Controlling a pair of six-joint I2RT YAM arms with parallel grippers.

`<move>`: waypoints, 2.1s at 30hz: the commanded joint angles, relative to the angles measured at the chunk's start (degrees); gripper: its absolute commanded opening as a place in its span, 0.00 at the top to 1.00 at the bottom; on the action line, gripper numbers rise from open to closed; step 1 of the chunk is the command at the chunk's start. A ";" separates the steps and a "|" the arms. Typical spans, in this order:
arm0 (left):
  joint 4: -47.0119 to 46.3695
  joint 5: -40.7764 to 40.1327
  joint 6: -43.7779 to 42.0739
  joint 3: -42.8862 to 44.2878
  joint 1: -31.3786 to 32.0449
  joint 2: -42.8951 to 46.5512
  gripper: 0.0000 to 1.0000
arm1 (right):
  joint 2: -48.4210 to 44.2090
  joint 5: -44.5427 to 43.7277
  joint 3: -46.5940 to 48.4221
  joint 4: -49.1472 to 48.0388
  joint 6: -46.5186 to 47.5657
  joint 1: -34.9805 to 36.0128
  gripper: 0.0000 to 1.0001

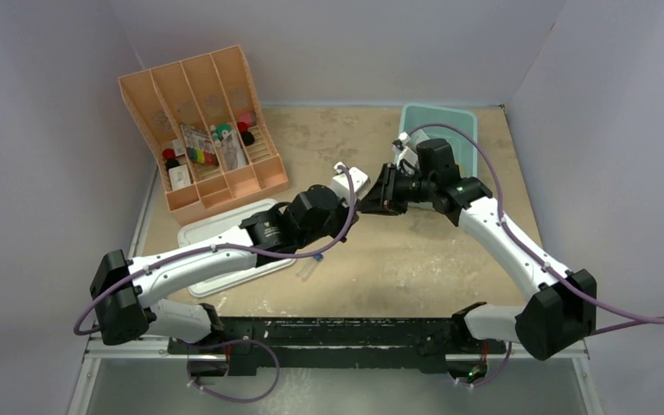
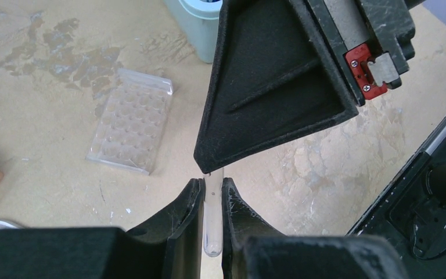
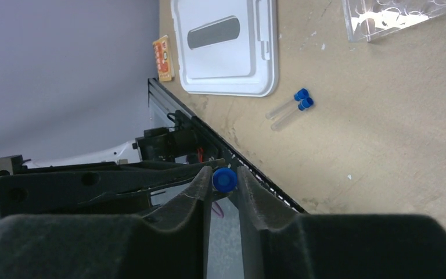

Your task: Organize the chemistry lab equipment

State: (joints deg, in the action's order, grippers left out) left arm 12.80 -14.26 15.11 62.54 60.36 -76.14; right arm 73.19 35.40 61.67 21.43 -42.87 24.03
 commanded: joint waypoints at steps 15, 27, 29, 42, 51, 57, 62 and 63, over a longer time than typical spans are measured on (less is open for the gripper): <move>-0.89 4.33 10.73 -2.72 -12.75 4.69 0.39 | 5.40 -20.81 10.85 -2.27 12.95 -0.17 0.91; 12.97 -15.83 30.95 -2.47 -23.41 9.92 0.40 | 14.56 -47.40 13.65 -14.53 30.36 13.20 0.93; 16.42 -21.81 33.33 -2.95 -23.83 11.29 0.40 | 15.42 -50.35 11.91 -18.76 32.70 15.71 0.93; 13.12 -39.13 28.18 -10.03 -24.29 20.24 0.40 | 21.72 -58.45 2.64 -41.54 38.74 23.86 0.94; 12.22 -40.62 26.15 -14.32 -24.30 23.40 0.39 | 24.39 -56.98 -1.07 -47.78 36.37 23.96 0.95; 13.28 -41.72 26.39 -14.27 -24.24 23.74 0.39 | 26.13 -57.39 -2.34 -47.72 33.21 23.95 0.96; 13.31 -41.44 26.74 -14.62 -24.26 23.81 0.39 | 25.99 -57.75 -3.81 -47.38 32.59 23.93 0.96; 13.32 -41.24 26.72 -14.61 -24.24 23.60 0.39 | 25.91 -58.07 -3.95 -47.14 32.52 23.95 0.96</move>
State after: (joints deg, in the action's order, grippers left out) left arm 27.18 -54.28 42.39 48.05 36.38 -53.30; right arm 99.31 -20.56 58.11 -23.35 -8.91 47.88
